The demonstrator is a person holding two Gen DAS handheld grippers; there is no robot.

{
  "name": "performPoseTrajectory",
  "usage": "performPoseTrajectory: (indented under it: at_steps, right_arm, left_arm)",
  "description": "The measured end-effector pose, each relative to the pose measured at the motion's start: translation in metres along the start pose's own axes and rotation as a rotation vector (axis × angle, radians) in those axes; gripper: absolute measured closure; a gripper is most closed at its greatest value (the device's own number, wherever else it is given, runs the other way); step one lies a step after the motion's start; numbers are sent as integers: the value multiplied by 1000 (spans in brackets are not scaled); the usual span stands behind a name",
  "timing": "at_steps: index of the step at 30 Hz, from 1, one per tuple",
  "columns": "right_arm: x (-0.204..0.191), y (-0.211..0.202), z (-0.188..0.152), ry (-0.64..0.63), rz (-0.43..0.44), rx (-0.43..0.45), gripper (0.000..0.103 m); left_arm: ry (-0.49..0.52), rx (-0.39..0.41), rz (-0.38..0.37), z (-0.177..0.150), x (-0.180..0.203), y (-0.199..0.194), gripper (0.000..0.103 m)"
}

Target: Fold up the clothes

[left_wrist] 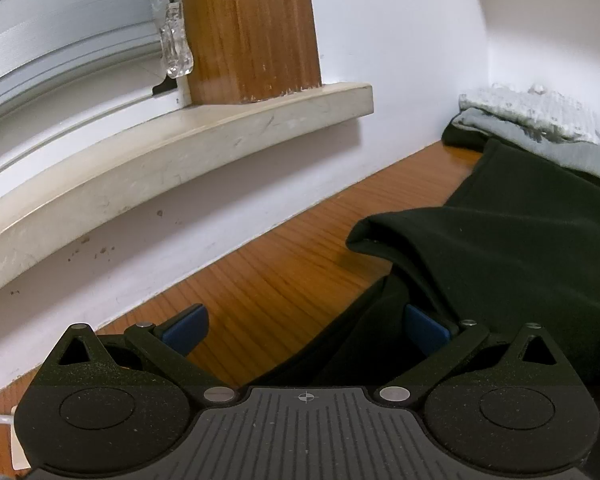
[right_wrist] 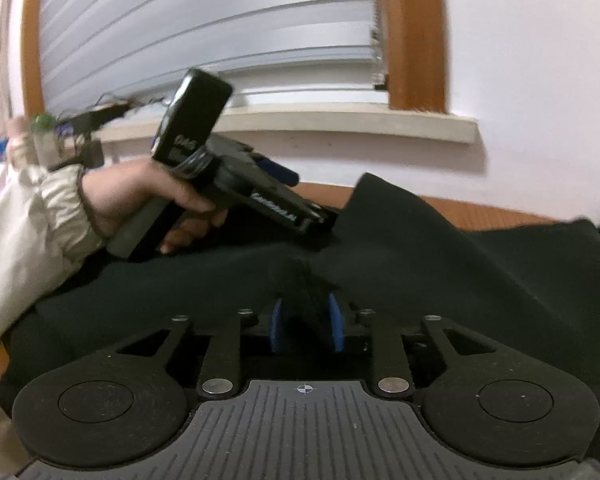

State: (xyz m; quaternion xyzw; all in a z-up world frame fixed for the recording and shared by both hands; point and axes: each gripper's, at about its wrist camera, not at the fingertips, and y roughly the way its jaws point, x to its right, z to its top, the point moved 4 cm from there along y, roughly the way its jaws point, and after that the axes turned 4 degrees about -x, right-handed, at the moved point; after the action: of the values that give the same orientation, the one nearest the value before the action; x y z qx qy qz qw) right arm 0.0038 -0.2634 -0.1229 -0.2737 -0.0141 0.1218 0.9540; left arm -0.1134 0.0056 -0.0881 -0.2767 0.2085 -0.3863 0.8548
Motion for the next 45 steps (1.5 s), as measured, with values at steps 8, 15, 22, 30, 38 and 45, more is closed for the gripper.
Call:
performPoseTrajectory:
  at_steps: [8, 15, 22, 30, 38, 45]
  right_arm:
    - [-14, 14, -2, -153, -68, -29, 78]
    - [-1, -1, 3, -92, -82, 51, 94]
    - [0, -8, -2, -91, -90, 99, 94]
    - [2, -14, -4, -54, -80, 135, 95]
    - [17, -73, 30, 17, -70, 250, 95]
    - [15, -162, 100, -13, -86, 360, 95]
  left_arm:
    - [-203, 52, -128, 0, -31, -13, 0]
    - [-482, 32, -375, 9, -44, -12, 2]
    - [-505, -35, -428, 24, -18, 6, 26]
    - [-429, -62, -349, 43, -3, 32, 74]
    - [-342, 7, -341, 94, 18, -14, 85]
    - [-261, 135, -321, 173, 46, -105, 86]
